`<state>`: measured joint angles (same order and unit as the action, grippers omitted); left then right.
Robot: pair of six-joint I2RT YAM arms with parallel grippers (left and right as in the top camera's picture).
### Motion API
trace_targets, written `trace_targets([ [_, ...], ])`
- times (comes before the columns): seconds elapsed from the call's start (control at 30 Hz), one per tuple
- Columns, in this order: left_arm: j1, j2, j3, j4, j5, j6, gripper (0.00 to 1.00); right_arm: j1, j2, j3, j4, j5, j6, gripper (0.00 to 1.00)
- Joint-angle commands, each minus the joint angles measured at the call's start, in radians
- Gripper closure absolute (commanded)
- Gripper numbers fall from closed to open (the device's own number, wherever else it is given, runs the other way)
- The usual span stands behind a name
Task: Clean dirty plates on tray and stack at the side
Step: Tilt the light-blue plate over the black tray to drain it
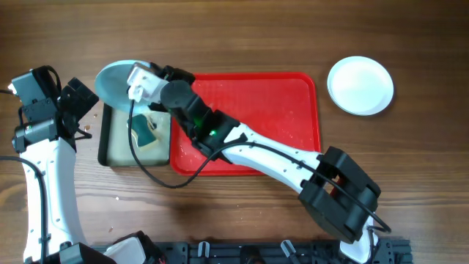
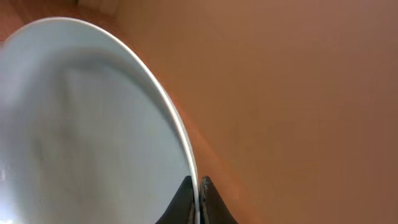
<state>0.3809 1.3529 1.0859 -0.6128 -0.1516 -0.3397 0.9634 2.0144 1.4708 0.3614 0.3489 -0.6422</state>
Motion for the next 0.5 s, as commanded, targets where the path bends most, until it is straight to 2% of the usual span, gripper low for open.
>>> trace_targets([
  [0.0,0.005,-0.018,0.014,0.003,0.005,-0.013,0.00,0.005,0.011,0.021,0.032,-0.018,-0.234,0.96],
  [0.07,0.005,-0.018,0.014,0.003,0.005,-0.013,0.00,0.005,0.011,0.021,0.040,-0.018,-0.274,0.96],
  [0.47,0.005,-0.018,0.014,0.003,0.005,-0.013,0.00,0.005,0.011,0.021,0.050,-0.036,-0.273,0.96],
])
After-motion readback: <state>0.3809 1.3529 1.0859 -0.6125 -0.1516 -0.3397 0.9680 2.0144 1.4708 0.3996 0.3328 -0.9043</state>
